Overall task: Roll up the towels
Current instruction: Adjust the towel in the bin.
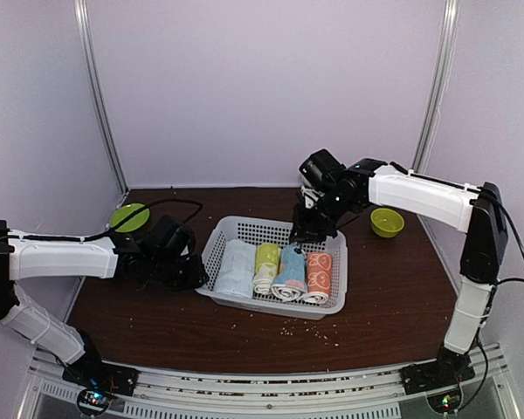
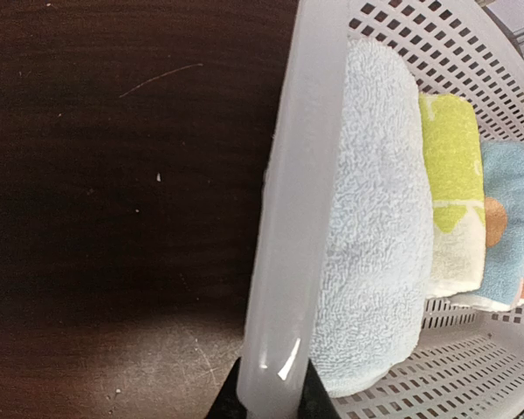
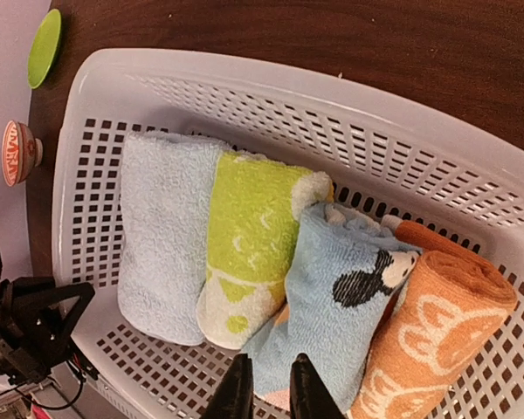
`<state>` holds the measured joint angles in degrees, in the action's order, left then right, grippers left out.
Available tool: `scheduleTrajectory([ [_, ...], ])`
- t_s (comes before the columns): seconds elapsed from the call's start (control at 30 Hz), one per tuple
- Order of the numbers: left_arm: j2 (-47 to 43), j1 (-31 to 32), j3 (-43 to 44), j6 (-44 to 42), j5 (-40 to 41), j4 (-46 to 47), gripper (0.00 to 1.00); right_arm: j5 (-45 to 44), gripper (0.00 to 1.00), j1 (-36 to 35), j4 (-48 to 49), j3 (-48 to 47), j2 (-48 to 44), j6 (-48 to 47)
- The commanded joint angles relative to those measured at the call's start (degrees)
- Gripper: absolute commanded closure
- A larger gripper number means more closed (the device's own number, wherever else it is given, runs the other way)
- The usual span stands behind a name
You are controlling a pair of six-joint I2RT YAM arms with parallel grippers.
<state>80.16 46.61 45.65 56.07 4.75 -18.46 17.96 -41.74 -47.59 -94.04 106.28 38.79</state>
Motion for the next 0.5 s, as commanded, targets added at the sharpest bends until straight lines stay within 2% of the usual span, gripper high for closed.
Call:
scheduleTrajectory([
  [0.0, 2.63, 0.34, -2.23, -0.95, 1.31, -4.30, 1.00, 0.07, 0.85, 0.59, 2.48, -1.24, 4.84, 1.95],
  [0.27, 2.50, 0.35, -2.48, -0.67, 1.05, -4.48, 1.00, -1.99, 0.87, 2.21, 4.65, -0.25, 9.65, 3.65],
  [0.47, 3.34, 0.32, -2.54, -0.14, 1.39, -4.35, 1.00, -0.22, 0.84, 3.85, 10.74, 0.82, 8.12, 4.57],
])
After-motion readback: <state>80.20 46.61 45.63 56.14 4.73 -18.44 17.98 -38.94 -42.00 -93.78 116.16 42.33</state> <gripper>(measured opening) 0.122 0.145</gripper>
